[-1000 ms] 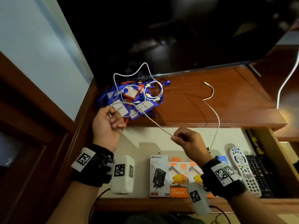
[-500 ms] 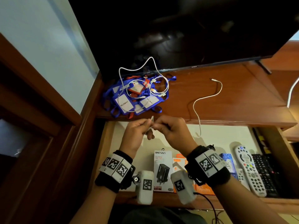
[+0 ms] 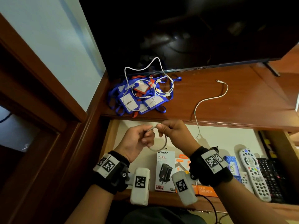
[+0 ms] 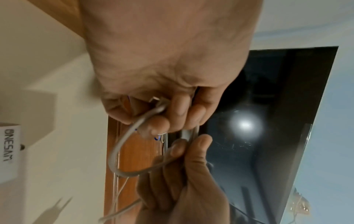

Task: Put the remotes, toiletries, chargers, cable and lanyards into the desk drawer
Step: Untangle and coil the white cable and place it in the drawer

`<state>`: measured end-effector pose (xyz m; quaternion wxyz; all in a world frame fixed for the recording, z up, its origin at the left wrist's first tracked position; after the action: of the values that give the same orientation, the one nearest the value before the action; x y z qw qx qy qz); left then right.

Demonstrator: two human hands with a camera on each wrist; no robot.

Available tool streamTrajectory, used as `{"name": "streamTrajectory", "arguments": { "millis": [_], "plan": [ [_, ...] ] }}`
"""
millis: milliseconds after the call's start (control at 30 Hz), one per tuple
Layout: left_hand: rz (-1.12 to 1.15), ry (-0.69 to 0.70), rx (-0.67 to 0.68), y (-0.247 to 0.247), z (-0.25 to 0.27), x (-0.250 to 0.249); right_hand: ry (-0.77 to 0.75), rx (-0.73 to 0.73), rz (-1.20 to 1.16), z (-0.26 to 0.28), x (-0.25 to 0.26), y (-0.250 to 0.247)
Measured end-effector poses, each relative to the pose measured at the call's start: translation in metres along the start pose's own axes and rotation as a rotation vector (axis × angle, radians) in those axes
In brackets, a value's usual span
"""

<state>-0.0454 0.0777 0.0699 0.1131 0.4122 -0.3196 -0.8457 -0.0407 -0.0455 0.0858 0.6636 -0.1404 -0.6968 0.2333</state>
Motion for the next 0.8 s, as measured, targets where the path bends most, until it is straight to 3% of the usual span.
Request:
{"name": "streamTrajectory", "arguments": {
  "millis": [167,333,567,700,800],
  "plan": [
    [0.067,-0.047,0.038,0.007,0.000,0.009,-0.029,-0.299,-0.027,0.010,0.003,-0.011],
    [0.188,-0.029,0.010,0.002,0.002,0.011,0.020,-0.375,-0.157,0.013,-0.001,-0.021],
    [0.103,-0.054,0.032,0.004,0.004,0.014,0.075,-0.447,-0.121,0.022,-0.015,-0.023],
    [0.064,-0.014,-0.004,0.003,0.003,0.010,0.145,-0.351,-0.229,0.020,-0.014,-0.017],
    [0.222,-0.088,0.031,0.006,0.001,0.005,0.177,-0.095,-0.386,0.021,-0.004,-0.001]
  ]
}}
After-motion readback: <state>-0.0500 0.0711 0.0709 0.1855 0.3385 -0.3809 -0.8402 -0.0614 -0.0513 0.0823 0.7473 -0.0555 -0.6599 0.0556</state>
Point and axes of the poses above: each hand's wrist, its own z-axis away from the middle knuckle, its own y-axis out of the palm, x = y × z, the point moved 6 cm from there along -z, towards the middle knuckle, and after that the axes turned 14 degrees about z, right-handed, at the moved point
